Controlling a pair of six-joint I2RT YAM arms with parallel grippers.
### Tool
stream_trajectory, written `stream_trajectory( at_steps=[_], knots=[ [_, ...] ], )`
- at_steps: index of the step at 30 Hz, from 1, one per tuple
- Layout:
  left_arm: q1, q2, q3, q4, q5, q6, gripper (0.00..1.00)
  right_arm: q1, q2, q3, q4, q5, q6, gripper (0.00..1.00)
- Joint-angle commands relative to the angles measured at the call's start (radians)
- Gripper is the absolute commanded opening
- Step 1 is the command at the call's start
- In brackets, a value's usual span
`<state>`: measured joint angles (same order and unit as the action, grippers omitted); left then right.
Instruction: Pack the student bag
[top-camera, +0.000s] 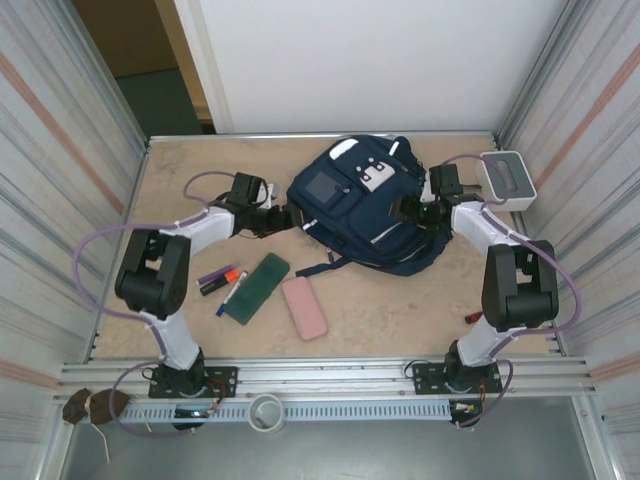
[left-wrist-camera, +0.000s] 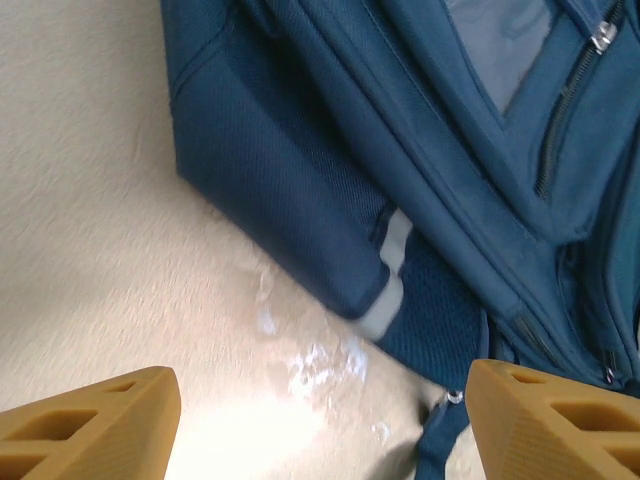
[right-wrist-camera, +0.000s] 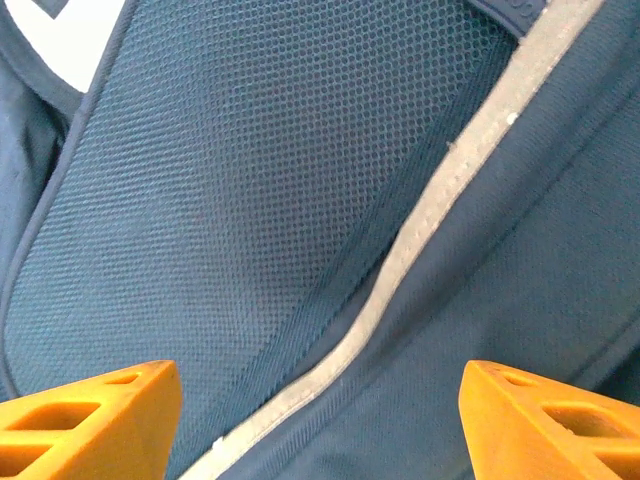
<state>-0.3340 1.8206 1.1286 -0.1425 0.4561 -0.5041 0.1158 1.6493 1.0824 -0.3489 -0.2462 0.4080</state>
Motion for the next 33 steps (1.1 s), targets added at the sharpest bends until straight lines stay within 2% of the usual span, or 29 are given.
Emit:
stream_trajectory(
  at_steps=[1,5,8,14,18,23,25,29,33],
  knots=[
    [-0.002,0.066,0.057,0.041,0.049,-0.037,0.75,-0.005,0.041,0.026,0.042,0.007,-0.008,0.72],
    [-0.005,0.138,0.101,0.083,0.098,-0.050,0.74,-0.008,0.064,0.043,0.035,0.011,-0.075,0.72],
    [-0.015,0.181,0.142,0.077,0.113,-0.048,0.69,-0.007,0.093,0.069,0.021,0.024,-0.132,0.72],
    [-0.032,0.258,0.174,0.124,0.155,-0.077,0.44,-0.005,0.178,0.161,0.020,0.036,-0.217,0.72],
    [-0.042,0.242,0.123,0.184,0.182,-0.110,0.27,0.007,0.266,0.269,0.045,-0.027,-0.207,0.70],
    [-0.046,0.156,0.044,0.246,0.197,-0.172,0.15,0.041,0.438,0.512,0.027,-0.092,-0.153,0.70],
    [-0.052,0.120,0.016,0.264,0.198,-0.209,0.12,0.059,0.468,0.600,-0.031,-0.030,-0.150,0.71],
    [-0.069,0.054,-0.006,0.267,0.198,-0.250,0.07,0.086,0.375,0.583,-0.073,0.121,-0.190,0.73],
    [-0.079,0.000,-0.002,0.234,0.190,-0.256,0.00,0.123,0.201,0.462,-0.090,0.211,-0.224,0.74]
  ],
)
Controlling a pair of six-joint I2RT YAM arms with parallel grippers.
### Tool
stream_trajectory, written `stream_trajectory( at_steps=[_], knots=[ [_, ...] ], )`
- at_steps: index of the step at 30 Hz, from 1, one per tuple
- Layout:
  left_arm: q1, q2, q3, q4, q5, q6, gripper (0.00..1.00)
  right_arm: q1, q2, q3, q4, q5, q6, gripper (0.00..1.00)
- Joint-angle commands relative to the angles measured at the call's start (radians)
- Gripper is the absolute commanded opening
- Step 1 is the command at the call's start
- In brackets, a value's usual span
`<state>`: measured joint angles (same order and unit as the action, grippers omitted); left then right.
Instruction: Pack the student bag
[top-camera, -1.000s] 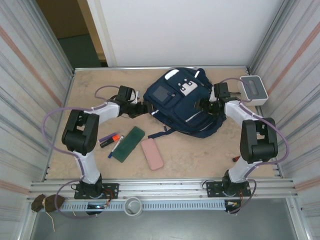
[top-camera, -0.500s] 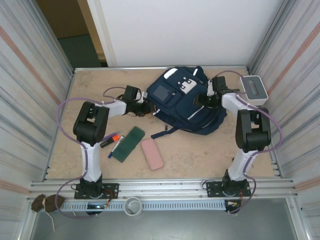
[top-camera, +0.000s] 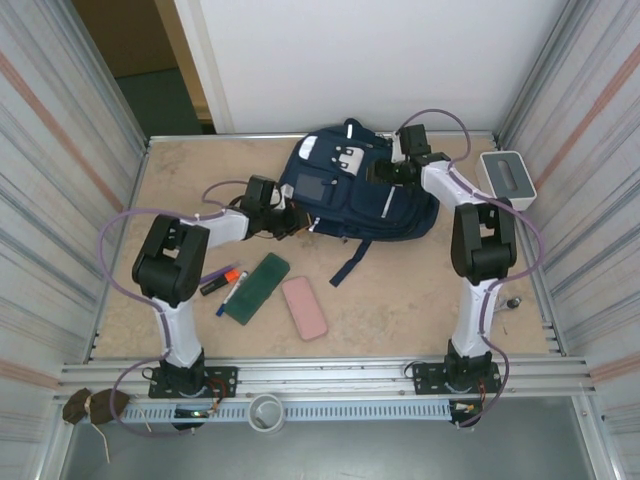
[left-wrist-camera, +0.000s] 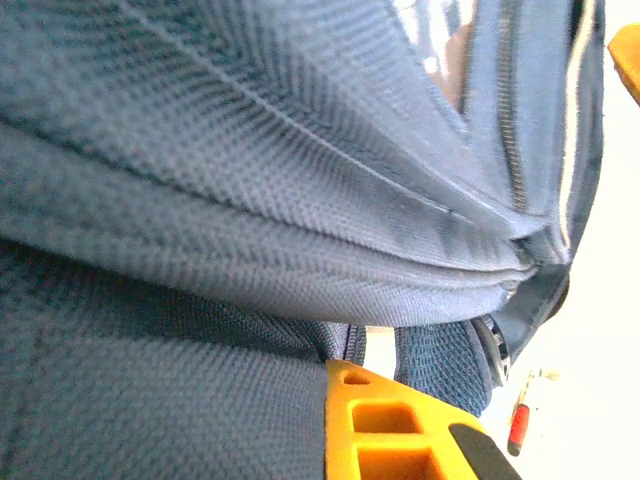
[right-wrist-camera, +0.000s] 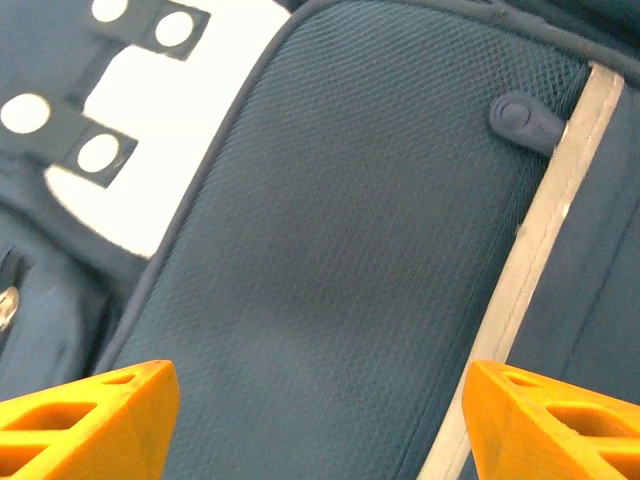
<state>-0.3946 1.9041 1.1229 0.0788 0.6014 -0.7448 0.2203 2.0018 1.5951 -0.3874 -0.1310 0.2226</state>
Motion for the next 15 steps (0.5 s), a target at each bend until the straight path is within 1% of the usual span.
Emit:
stream_trajectory(
  at_steps=[1,3,5,7,9,12,15],
  knots=[
    [-0.018,-0.094,0.003,0.007,0.041,-0.015,0.00,0.030,-0.196,-0.086,-0.057,0.106,-0.039,0.73],
    [-0.020,-0.114,-0.001,-0.002,0.030,-0.014,0.00,0.068,-0.293,-0.171,-0.065,0.137,-0.027,0.72],
    [-0.021,-0.124,0.000,-0.011,0.029,-0.009,0.00,0.123,-0.384,-0.268,-0.059,0.200,-0.005,0.72],
    [-0.020,-0.129,0.002,-0.017,0.032,-0.008,0.00,0.188,-0.463,-0.360,-0.044,0.252,0.029,0.70],
    [-0.021,-0.131,0.007,-0.019,0.033,-0.007,0.00,0.275,-0.531,-0.460,-0.011,0.326,0.066,0.68],
    [-0.021,-0.132,0.016,-0.022,0.040,-0.004,0.00,0.404,-0.596,-0.592,0.061,0.440,0.133,0.67],
    [-0.021,-0.130,0.019,-0.025,0.044,0.001,0.00,0.517,-0.610,-0.714,0.178,0.540,0.201,0.63]
  ],
)
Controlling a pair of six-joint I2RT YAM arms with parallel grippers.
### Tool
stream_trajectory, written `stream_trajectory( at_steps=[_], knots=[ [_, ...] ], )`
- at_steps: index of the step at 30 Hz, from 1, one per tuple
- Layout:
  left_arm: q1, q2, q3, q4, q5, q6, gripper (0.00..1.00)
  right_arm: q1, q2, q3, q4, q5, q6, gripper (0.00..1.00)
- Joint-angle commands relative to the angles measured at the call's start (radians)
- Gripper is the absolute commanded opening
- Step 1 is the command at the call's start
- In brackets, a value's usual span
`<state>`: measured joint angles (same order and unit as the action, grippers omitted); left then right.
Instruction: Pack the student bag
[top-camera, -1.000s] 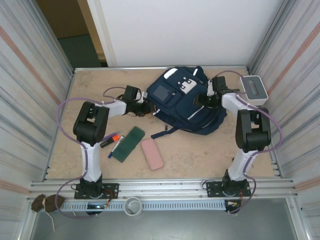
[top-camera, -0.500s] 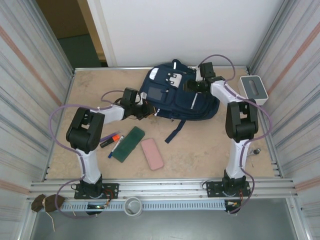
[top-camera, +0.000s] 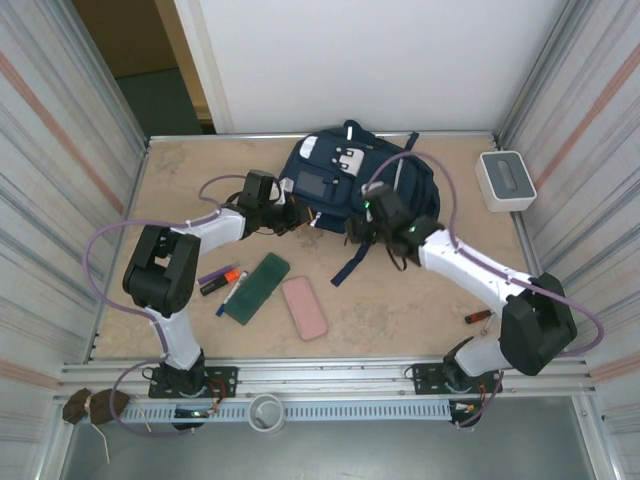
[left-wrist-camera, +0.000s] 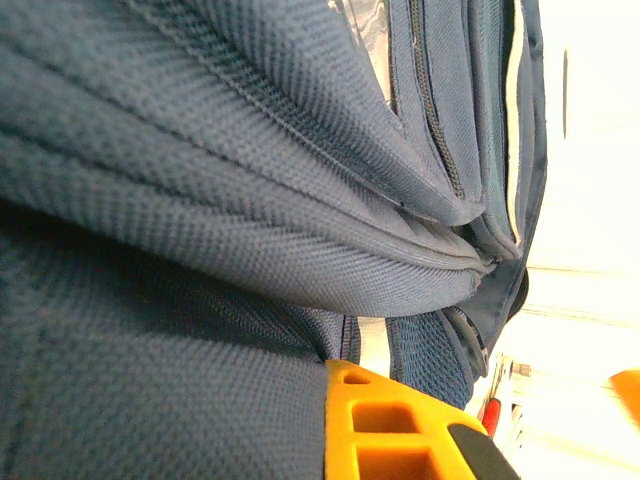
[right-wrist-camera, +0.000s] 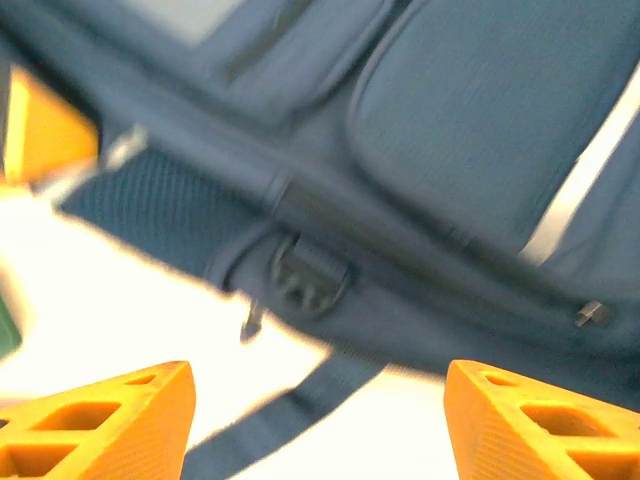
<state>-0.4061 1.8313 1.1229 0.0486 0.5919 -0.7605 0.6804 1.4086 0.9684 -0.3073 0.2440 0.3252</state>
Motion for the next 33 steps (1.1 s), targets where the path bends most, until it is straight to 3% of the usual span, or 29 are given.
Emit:
stream_trajectory(
  at_steps=[1,6,13,27,30,33],
  knots=[
    [-0.010,-0.056,0.019,0.006,0.056,0.017,0.00,0.081,-0.008,-0.116,0.137,0.181,0.117,0.61],
    [-0.013,-0.053,0.017,0.011,0.059,0.013,0.00,0.178,0.109,-0.218,0.344,0.270,0.178,0.53],
    [-0.015,-0.059,0.020,0.004,0.060,0.021,0.00,0.188,0.277,-0.225,0.592,0.322,0.134,0.53],
    [-0.018,-0.070,0.014,-0.007,0.055,0.032,0.00,0.140,0.456,-0.079,0.643,0.466,0.117,0.44],
    [-0.017,-0.070,0.011,-0.003,0.054,0.035,0.00,0.124,0.466,-0.076,0.657,0.456,0.111,0.35],
    [-0.016,-0.070,0.012,-0.011,0.052,0.044,0.00,0.114,0.456,-0.085,0.677,0.439,0.085,0.19]
  ],
)
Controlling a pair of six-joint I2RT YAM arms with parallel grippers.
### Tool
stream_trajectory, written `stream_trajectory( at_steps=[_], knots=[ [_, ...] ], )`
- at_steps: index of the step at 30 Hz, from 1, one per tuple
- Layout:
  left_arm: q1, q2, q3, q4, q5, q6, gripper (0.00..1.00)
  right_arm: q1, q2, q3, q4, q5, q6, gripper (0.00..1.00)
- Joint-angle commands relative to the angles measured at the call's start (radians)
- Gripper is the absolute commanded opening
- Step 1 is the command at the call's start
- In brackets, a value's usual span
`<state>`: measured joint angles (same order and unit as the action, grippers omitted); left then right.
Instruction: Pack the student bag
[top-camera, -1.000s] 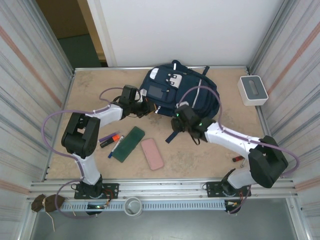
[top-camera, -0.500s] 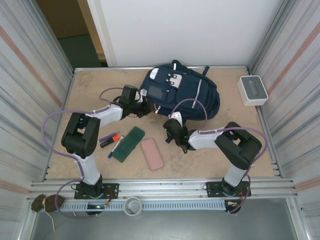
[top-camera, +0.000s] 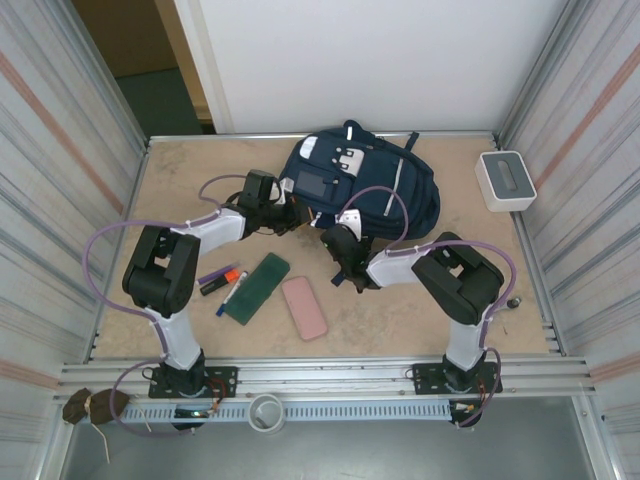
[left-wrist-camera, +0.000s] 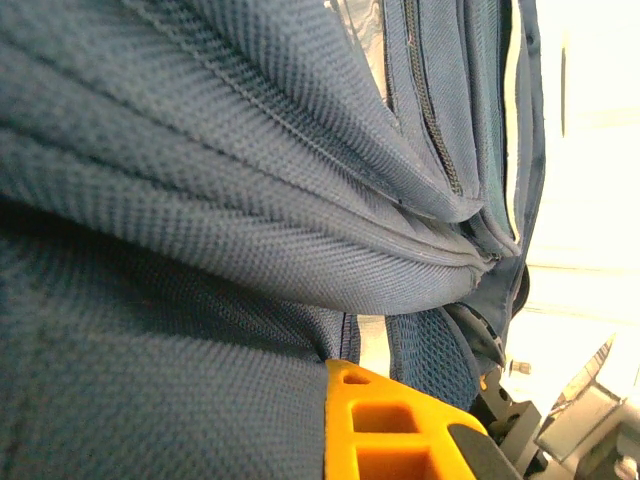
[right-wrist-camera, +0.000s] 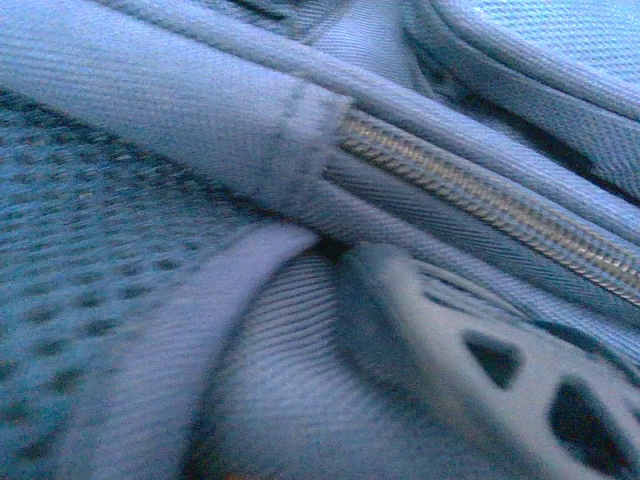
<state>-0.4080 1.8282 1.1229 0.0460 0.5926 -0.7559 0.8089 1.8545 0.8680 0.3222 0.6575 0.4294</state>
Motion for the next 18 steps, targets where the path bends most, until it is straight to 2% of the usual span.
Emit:
stream_trajectory(
  at_steps=[1,5,11,18],
  knots=[
    [-0.013,-0.068,0.011,-0.013,0.049,0.044,0.00,-0.014,-0.002,0.003,0.059,0.021,-0.031,0.14],
    [0.004,-0.071,0.011,-0.032,0.039,0.063,0.00,-0.016,-0.065,-0.056,0.062,-0.003,-0.054,0.00],
    [0.041,-0.077,0.012,-0.081,0.015,0.121,0.00,-0.043,-0.202,-0.178,0.002,-0.052,-0.056,0.00],
    [0.098,-0.066,0.020,-0.129,-0.002,0.183,0.00,-0.165,-0.364,-0.309,-0.083,-0.203,-0.009,0.00]
  ],
)
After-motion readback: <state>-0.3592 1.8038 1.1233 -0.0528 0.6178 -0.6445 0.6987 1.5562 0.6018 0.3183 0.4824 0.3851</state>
